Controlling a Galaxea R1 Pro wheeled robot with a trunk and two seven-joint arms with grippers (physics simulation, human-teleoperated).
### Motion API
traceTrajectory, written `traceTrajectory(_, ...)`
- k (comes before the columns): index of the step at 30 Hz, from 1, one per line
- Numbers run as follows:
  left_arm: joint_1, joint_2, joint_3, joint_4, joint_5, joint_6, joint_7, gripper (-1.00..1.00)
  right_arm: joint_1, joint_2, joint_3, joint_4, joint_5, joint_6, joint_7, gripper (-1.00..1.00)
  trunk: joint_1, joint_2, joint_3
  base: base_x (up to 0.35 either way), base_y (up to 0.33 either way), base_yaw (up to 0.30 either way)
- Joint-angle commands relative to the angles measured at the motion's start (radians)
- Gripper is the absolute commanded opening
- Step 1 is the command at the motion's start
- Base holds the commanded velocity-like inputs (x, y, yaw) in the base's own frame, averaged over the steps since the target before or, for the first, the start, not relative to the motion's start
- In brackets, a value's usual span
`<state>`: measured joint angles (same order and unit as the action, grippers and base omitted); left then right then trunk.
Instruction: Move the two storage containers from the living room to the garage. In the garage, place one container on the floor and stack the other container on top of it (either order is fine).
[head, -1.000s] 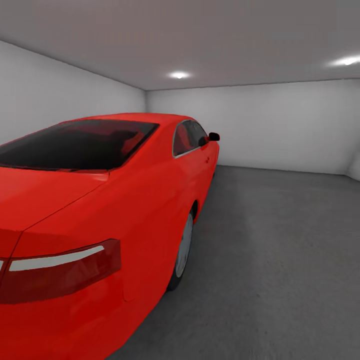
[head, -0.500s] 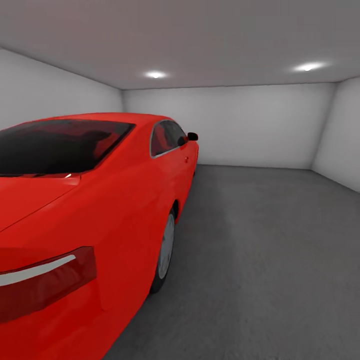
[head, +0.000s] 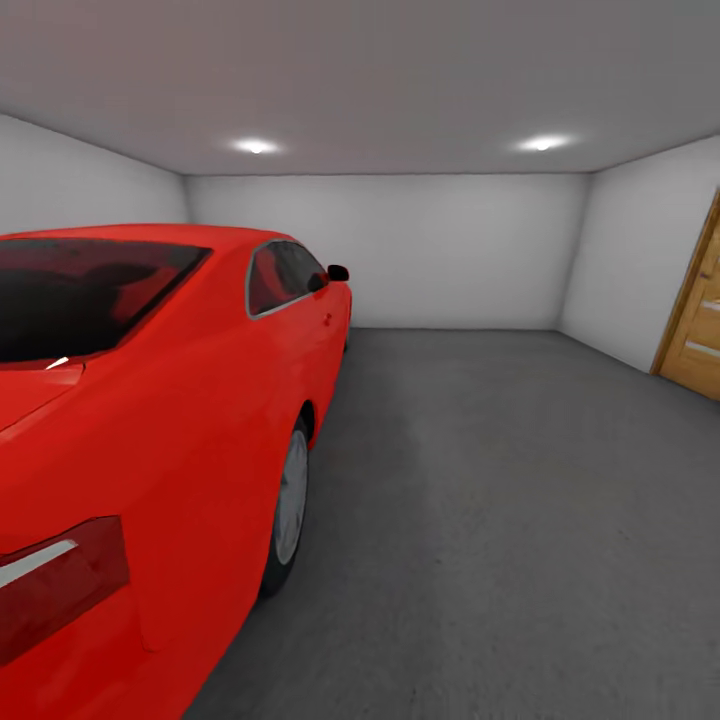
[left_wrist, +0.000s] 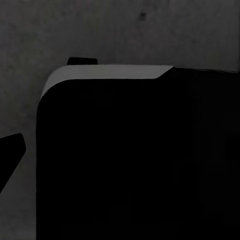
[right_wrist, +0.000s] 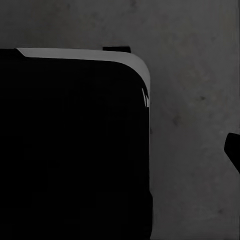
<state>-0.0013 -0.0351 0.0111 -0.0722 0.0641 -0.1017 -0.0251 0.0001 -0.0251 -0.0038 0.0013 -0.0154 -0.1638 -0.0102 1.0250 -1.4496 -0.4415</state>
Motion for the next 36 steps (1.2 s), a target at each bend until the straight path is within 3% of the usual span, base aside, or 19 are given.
traceTrajectory(1, 0.0, 0.0, 0.0, 0.001, 0.025, -0.003, -0.003, 1.0, 0.0, 0.0, 0.0, 0.0, -0.002, -0.003, -0.001, 1.0, 0.0, 0.0, -0.001, 0.0, 0.0, -0.288)
traceTrajectory(5, 0.0, 0.001, 0.0, 0.001, 0.062, -0.005, -0.003, 1.0, 0.0, 0.0, 0.001, 0.0, -0.002, -0.003, -0.001, 1.0, 0.0, 0.0, -0.001, 0.0, 0.0, -0.288)
traceTrajectory(9, 0.0, 0.001, -0.001, 0.002, 0.077, -0.006, -0.003, 1.0, 0.0, 0.0, 0.0, 0.0, -0.001, -0.003, -0.002, 1.0, 0.0, 0.0, -0.001, 0.0, 0.0, -0.288)
traceTrajectory(31, 0.0, 0.003, 0.004, -0.005, 0.087, -0.007, 0.004, 1.0, 0.0, -0.001, 0.001, 0.0, 0.003, -0.003, -0.001, 1.0, 0.0, 0.0, -0.001, 0.0, 0.0, -0.287)
traceTrajectory(36, 0.0, 0.007, 0.069, -0.004, 0.186, -0.006, 0.009, 1.0, 0.0, 0.0, 0.001, 0.0, 0.003, -0.003, -0.001, 1.0, 0.0, 0.0, -0.001, 0.0, 0.0, -0.287)
